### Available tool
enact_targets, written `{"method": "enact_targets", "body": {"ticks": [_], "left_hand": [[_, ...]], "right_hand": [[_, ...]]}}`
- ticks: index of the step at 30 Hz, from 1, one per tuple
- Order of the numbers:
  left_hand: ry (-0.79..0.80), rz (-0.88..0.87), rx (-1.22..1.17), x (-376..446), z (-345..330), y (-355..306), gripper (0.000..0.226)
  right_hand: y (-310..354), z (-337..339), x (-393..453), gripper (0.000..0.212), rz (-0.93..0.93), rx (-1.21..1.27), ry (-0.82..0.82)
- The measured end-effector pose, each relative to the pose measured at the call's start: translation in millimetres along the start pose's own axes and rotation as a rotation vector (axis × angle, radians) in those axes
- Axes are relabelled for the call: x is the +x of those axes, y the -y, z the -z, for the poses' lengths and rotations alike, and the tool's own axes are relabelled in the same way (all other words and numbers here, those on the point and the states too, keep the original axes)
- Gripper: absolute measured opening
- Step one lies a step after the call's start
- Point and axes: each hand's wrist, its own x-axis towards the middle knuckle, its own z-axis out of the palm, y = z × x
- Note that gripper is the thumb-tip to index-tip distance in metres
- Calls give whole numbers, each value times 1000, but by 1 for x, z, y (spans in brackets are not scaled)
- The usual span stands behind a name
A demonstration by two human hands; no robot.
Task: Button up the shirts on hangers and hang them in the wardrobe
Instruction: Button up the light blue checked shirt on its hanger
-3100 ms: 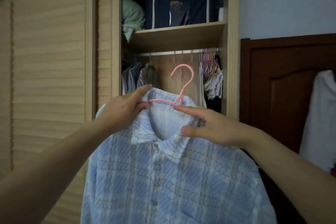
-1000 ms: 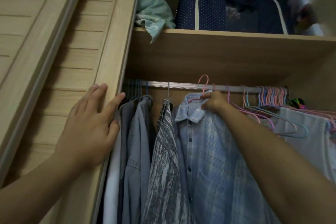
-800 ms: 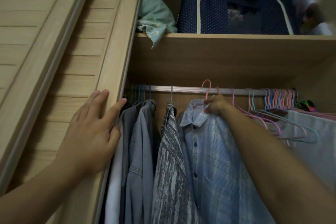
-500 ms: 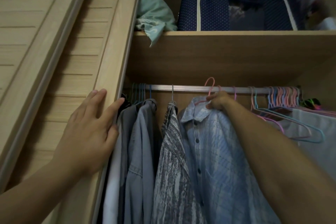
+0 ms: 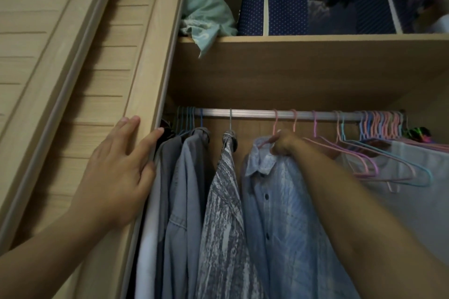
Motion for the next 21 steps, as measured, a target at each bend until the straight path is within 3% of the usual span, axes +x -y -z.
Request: {"method": "enact_targets", "body": {"ticks": [3, 7, 10, 15, 21], "left_hand": [[18, 18, 1, 0, 1, -1, 65], [9, 15, 2, -1, 0, -4, 66], [-11, 14, -5, -1, -1, -6, 66], [-32, 14, -9, -2, 0, -7, 67], [-24, 9, 10, -1, 0, -5, 67]], "right_hand": [[-2, -5, -11, 48, 84, -97, -21], [-3, 11, -42, 85, 183, -329, 58], [-10, 25, -72, 98, 197, -409, 122], [-14, 27, -112, 83, 53, -53, 123], [63, 5, -124, 67, 103, 113, 150]]}}
